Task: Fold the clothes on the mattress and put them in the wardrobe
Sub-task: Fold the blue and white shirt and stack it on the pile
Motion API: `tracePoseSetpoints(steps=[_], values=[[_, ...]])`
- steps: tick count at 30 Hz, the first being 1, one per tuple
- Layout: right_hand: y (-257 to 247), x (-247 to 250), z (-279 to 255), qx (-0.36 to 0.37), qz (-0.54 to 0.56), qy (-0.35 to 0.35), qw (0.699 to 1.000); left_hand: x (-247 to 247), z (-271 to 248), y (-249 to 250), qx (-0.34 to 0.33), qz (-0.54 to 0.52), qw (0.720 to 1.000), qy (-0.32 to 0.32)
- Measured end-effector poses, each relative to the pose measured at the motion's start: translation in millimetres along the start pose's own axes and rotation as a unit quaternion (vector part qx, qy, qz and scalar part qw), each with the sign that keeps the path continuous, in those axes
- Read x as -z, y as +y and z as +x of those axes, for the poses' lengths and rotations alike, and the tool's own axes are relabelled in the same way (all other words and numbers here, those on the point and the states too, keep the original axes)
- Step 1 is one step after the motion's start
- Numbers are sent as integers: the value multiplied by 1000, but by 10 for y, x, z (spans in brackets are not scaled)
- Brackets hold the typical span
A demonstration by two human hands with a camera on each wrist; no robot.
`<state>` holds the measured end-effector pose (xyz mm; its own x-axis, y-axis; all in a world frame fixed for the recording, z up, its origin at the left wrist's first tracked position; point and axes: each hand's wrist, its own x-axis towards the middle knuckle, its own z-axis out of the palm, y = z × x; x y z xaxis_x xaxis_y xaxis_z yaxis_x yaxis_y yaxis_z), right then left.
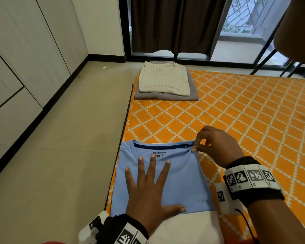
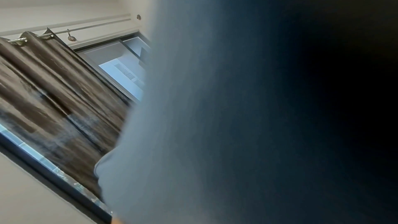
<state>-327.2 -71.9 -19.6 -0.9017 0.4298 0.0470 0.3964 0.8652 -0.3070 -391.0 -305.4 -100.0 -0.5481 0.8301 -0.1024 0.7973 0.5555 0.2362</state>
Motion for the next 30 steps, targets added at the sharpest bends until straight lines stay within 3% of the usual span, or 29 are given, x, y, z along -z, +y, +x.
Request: tracePoseSetpoints(steps=[5, 11, 17, 22, 23, 26, 28, 30], values=[[77, -157, 49, 43, 1, 40, 998, -1, -6, 37, -114, 30, 993, 29], [92, -474, 132, 23, -20, 19, 999, -43, -30, 10, -106, 45, 993, -22], [144, -578, 187, -41, 56, -6, 998, -42, -22, 14, -104, 23, 994, -38], [211, -367, 165, -113, 194, 110, 968, -36, -25, 24, -102, 23, 994, -38], [214, -297, 163, -117, 220, 97, 964, -40, -25, 22, -103, 24, 994, -36], [178, -203, 139, -92, 286, -35, 953, -41, -24, 25, -103, 29, 994, -31], [156, -270, 127, -81, 260, -107, 956, -40, -21, 30, -101, 34, 994, -31], [145, -382, 128, -87, 229, -134, 960, -41, -18, 34, -101, 33, 994, -37]])
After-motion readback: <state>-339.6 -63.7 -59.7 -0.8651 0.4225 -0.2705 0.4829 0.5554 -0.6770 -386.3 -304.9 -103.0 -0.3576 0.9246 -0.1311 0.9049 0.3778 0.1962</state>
